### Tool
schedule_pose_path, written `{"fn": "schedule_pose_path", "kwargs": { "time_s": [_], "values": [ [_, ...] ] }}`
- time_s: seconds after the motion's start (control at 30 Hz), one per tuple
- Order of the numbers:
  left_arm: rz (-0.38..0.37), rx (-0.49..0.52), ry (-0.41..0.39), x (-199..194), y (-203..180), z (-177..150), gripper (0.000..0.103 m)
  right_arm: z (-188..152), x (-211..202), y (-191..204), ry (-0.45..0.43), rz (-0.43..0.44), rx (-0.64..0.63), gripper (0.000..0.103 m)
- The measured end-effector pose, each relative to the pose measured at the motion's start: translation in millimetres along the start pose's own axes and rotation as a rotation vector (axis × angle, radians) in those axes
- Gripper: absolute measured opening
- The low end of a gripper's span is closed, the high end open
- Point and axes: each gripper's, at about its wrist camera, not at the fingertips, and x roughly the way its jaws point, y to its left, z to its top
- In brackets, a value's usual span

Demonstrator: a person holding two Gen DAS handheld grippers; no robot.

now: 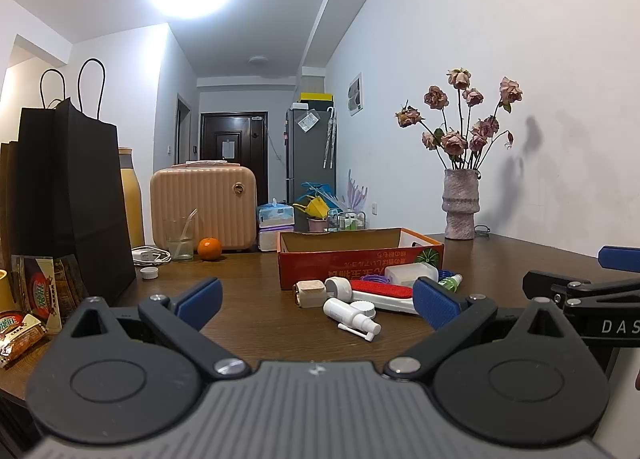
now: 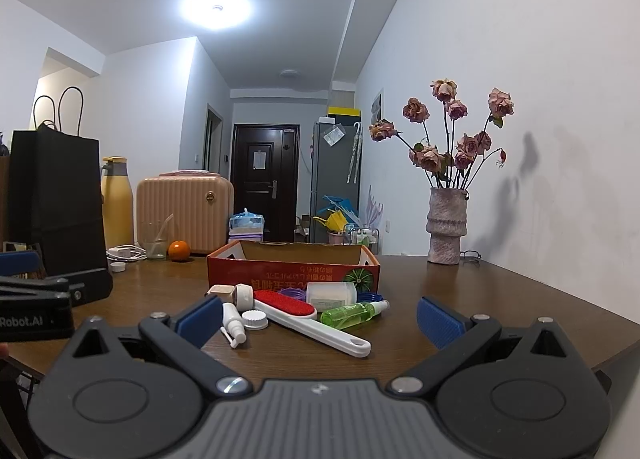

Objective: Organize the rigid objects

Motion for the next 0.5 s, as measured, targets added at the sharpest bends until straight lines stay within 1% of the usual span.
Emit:
{"fn": "schedule_pose_path", "kwargs": {
  "time_s": [0.4,0.5],
  "values": [
    [-0.003,0.008,0.0,4.0,-1.4,-1.3,0.103,-1.4,2.5,0.2,0.005,-0.001,-0.008,0.103],
    [0.036,0.036,-0.033,17.7,-4.3,-2.9,0.103,-5.3,19.9,-0.1,0.006,-0.037,-0.054,0.103]
  ]
}}
